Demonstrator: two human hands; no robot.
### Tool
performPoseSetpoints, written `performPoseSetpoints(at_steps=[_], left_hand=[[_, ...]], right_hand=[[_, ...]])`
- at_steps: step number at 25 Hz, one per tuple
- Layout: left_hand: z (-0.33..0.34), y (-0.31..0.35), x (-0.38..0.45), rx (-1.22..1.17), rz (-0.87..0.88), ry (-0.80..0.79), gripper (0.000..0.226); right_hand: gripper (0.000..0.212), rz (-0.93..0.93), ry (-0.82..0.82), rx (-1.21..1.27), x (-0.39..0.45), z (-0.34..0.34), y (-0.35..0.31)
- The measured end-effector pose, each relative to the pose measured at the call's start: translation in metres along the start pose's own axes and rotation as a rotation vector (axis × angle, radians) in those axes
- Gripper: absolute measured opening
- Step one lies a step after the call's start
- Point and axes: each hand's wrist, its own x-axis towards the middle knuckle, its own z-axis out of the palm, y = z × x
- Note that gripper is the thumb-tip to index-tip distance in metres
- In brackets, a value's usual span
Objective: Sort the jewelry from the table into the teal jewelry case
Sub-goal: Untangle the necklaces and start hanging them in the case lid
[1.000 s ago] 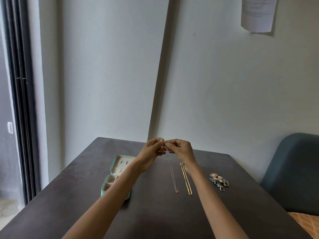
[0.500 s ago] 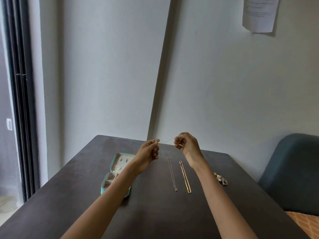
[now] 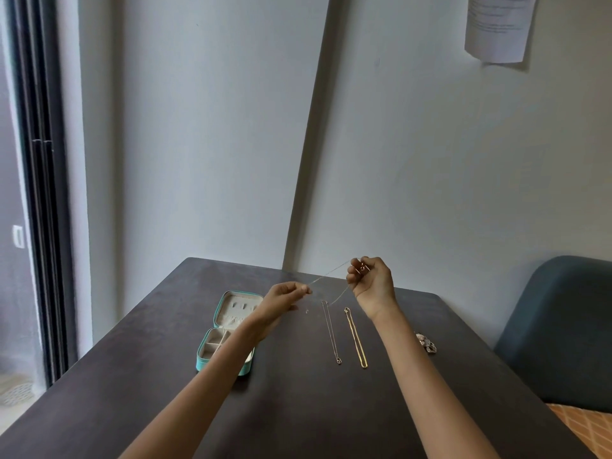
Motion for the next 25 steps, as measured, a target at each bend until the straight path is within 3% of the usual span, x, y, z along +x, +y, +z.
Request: performPoseSetpoints(at_steps=[3, 7, 9, 12, 17, 21, 25], left_hand=[[-0.001, 0.002, 0.005, -0.22, -0.05, 0.087, 0.015], [0.004, 0.018, 0.005, -0.597, -0.115, 0.113, 0.027], [0.005, 0.023, 0.006, -0.482, -0.119, 0.177, 0.025], [0.004, 0.028, 0.005, -0.114, -0.051, 0.179, 0.021], [0.011, 0.046, 0.012, 0.305, 0.057, 0.009, 0.023], [0.026, 0.051, 0.021, 0.482, 0.005, -0.117, 0.037], [0.033, 0.056, 0.031, 0.468, 0.007, -0.114, 0.056]], right_hand=[[0.022, 0.038, 0.021, 0.051, 0.0, -0.016, 0.016], [0.004, 0.048, 0.024, 0.121, -0.001, -0.038, 0.037], [0.006, 0.047, 0.047, 0.144, -0.001, -0.05, 0.045], [0.011, 0.085, 0.101, 0.044, -0.001, -0.065, 0.054], [0.021, 0.314, -0.012, -0.534, -0.015, -0.072, 0.071], [0.038, 0.304, -0.163, -0.768, -0.018, -0.063, 0.078], [0.046, 0.313, -0.152, -0.668, -0.026, -0.056, 0.083]])
